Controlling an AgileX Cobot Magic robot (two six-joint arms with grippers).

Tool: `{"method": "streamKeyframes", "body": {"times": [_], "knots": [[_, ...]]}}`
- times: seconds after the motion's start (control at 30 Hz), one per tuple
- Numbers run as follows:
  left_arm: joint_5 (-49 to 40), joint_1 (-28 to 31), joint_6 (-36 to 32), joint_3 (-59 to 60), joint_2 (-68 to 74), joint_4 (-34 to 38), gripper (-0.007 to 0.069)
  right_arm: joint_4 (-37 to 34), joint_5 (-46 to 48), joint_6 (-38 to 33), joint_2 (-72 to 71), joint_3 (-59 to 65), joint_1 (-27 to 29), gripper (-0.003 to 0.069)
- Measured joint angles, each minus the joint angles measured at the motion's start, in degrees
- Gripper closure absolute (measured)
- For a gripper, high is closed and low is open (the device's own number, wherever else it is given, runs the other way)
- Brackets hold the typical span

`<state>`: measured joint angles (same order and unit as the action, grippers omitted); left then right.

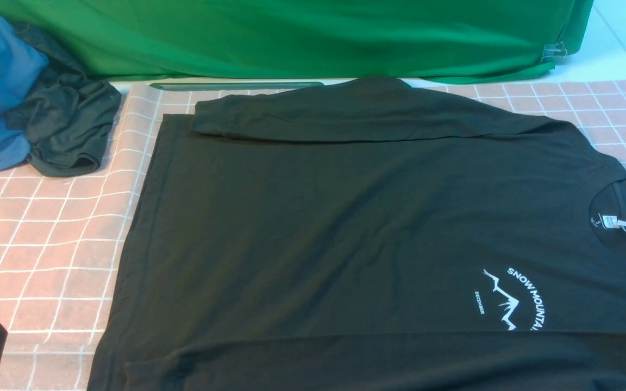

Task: Fold a long-sleeved shirt over a pink coffee tablecloth.
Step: 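Grasp the left edge of the dark T-shirt lying flat on the table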

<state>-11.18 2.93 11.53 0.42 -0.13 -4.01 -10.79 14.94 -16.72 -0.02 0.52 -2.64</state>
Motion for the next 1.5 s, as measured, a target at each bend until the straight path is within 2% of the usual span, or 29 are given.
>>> {"method": "streamKeyframes", "body": {"times": [0.37, 0.67, 0.73, 0.8, 0.87, 0.97, 1.03, 1.1, 1.2, 1.3, 1.37, 1.5], "knots": [[16.4, 0.0, 0.5, 0.0, 0.0, 7.0, 0.0610, 0.0, 0.0, 0.0, 0.0, 0.0, 0.0, 0.0417], [18.6, 0.0, 2.0, 0.0, 0.0, 7.7, 0.0610, 0.0, -0.4, 0.1, 0.0, 0.0, 0.0, 0.0417], [20.0, 0.0, 5.1, 0.0, 0.0, 9.4, 0.0610, -0.8, -1.5, 0.9, 0.0, 0.0, 0.0, 0.0417], [22.6, 0.0, 11.5, 0.0, 0.0, 12.3, 0.0610, -3.8, -4.4, 5.4, 0.0, 0.0, 0.0, 0.0417], [25.5, 0.0, 21.0, 0.0, 0.0, 14.8, 0.0610, -9.3, -9.6, 13.6, 0.0, 0.0, 0.0, 0.0417], [32.0, 0.0, 33.6, 0.0, 0.0, 16.0, 0.0610, -12.0, -16.1, 26.4, 0.0, 0.0, 0.0, 0.0417], [37.1, 0.0, 39.0, 0.0, 0.0, 16.0, 0.0610, -12.5, -18.3, 29.7, 0.0, 0.0, 0.0, 0.0417], [38.5, 0.0, 43.6, -0.5, -0.1, 16.0, 0.0610, -12.6, -19.6, 30.5, 0.0, 0.0, 0.0, 0.0419], [25.5, 0.0, 48.2, -6.2, 0.2, 13.1, 0.0610, -12.8, -20.5, 30.5, 0.0, 0.0, 0.0, 0.0419], [5.8, 0.0, 47.1, -14.4, 4.6, 9.9, 0.0610, -13.0, -22.7, 30.7, 0.0, 0.0, 0.0, 0.0424], [-7.8, 0.0, 38.8, -21.7, 11.3, 10.3, 0.0610, -13.1, -22.1, 30.8, 0.0, -0.7, -0.2, 0.0443], [-24.1, 0.0, 22.0, -29.1, 24.3, 16.0, 0.0610, -13.1, -14.9, 27.7, 1.3, -6.9, -1.7, 0.0525]]}}
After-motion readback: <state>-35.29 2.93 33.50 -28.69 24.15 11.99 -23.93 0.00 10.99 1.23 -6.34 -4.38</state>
